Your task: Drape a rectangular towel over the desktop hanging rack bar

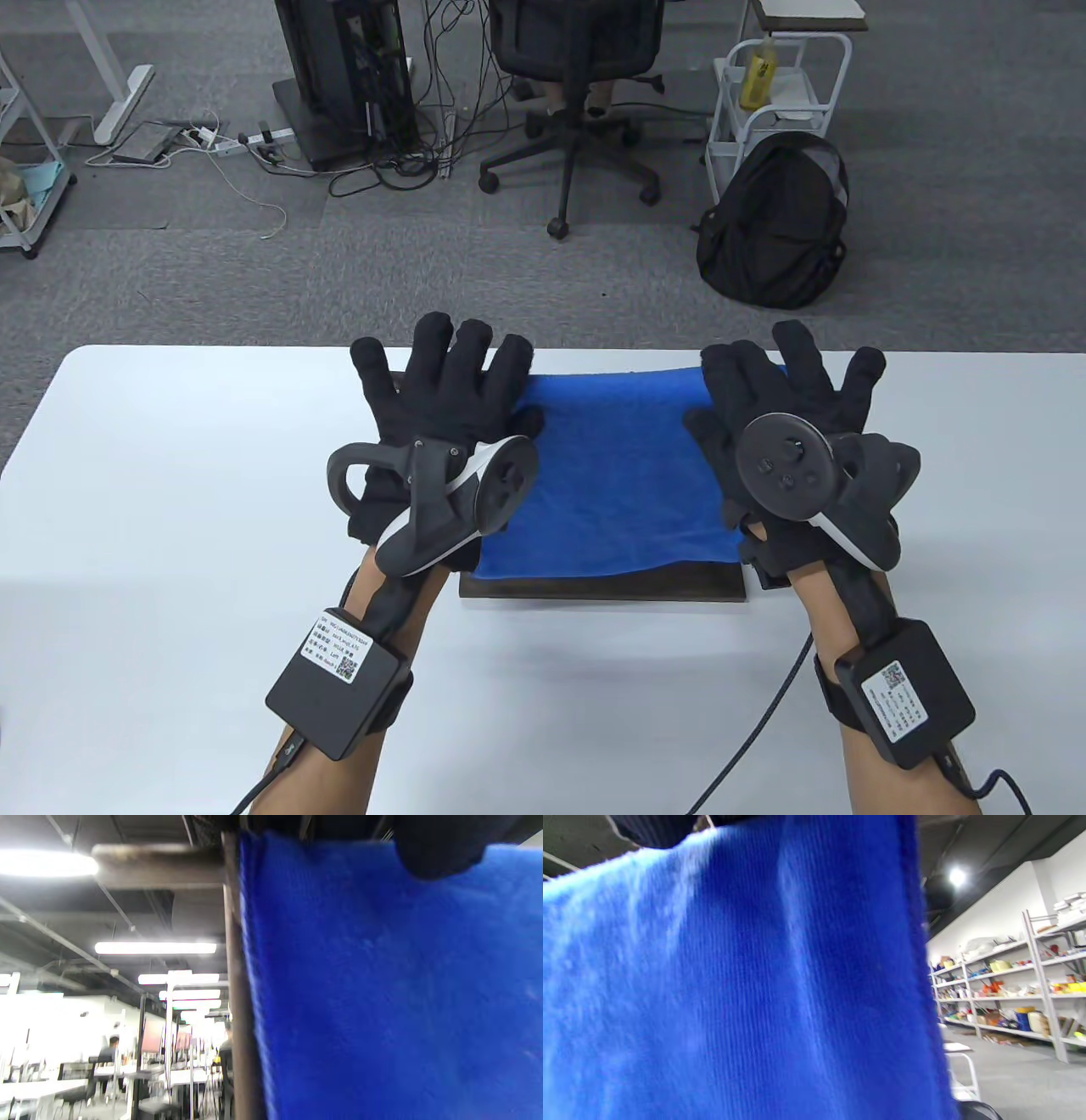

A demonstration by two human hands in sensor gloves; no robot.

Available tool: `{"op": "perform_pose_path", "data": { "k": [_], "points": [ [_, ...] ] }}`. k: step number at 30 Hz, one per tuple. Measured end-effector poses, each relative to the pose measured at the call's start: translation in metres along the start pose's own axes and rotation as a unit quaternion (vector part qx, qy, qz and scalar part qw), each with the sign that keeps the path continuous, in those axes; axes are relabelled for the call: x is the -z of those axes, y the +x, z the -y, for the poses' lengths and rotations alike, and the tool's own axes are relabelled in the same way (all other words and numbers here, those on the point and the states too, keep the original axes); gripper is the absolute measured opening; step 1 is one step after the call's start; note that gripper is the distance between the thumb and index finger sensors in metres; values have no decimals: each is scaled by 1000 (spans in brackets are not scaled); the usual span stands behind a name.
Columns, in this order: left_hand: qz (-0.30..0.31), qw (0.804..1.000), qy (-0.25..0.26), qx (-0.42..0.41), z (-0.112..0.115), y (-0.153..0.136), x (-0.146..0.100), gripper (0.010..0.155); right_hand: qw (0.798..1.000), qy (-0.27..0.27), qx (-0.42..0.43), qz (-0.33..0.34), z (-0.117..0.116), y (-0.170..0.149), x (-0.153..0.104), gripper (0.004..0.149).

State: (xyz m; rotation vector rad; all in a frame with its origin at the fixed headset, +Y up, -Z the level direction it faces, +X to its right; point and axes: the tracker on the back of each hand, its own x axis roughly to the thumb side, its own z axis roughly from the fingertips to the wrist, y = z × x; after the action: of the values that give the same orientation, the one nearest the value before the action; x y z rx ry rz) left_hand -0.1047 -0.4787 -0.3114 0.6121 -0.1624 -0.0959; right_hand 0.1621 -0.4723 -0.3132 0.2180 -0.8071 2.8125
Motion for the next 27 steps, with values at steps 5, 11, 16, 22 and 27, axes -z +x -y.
{"op": "perform_pose_path", "data": {
  "k": [5,11,16,22,27],
  "points": [
    [17,999,51,-1,0,1,-3,48,998,-61,2,17,-4,1,-8,52],
    [6,1000,3,-19,5,-2,2,56,999,-37,-9,-2,-8,-2,-4,51],
    [7,1000,9,-6,6,0,1,56,1000,-8,-18,-3,-9,-2,-2,55],
    [3,999,22,-24,11,-3,-2,55,1000,-15,-18,4,-13,-5,-6,59],
    [1,1000,7,-11,11,2,1,58,1000,2,-23,-2,-12,-5,-4,63]
  ]
}}
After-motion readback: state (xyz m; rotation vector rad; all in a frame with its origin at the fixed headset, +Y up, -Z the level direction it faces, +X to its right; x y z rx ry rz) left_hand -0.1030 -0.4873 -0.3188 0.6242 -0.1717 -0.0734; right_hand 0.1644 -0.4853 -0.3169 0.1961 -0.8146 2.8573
